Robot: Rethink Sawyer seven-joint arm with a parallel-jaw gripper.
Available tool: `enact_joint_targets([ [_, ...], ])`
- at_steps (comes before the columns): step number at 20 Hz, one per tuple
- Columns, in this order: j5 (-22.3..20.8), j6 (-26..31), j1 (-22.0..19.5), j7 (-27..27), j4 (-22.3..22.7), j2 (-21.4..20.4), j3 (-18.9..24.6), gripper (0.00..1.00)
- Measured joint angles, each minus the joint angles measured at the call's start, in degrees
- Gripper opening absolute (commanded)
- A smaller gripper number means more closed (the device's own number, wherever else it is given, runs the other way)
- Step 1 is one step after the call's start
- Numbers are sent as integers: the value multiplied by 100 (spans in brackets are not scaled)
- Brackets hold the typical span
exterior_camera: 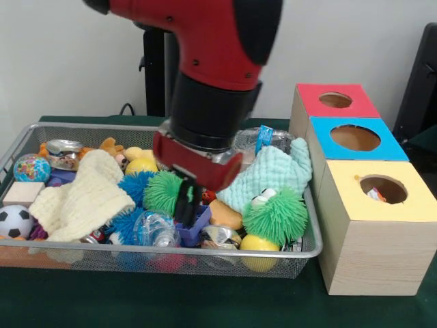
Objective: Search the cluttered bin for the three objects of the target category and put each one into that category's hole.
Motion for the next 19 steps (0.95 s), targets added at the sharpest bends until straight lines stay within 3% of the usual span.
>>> enact_joint_targets([
  [4, -495, -600, -350, -509, 364, -130, 277, 0],
  [9, -950, -1100, -540, -673, 655, -185, 524, 0],
  [19, -1311, -1208, -379, -673, 1078, -479, 694, 0],
])
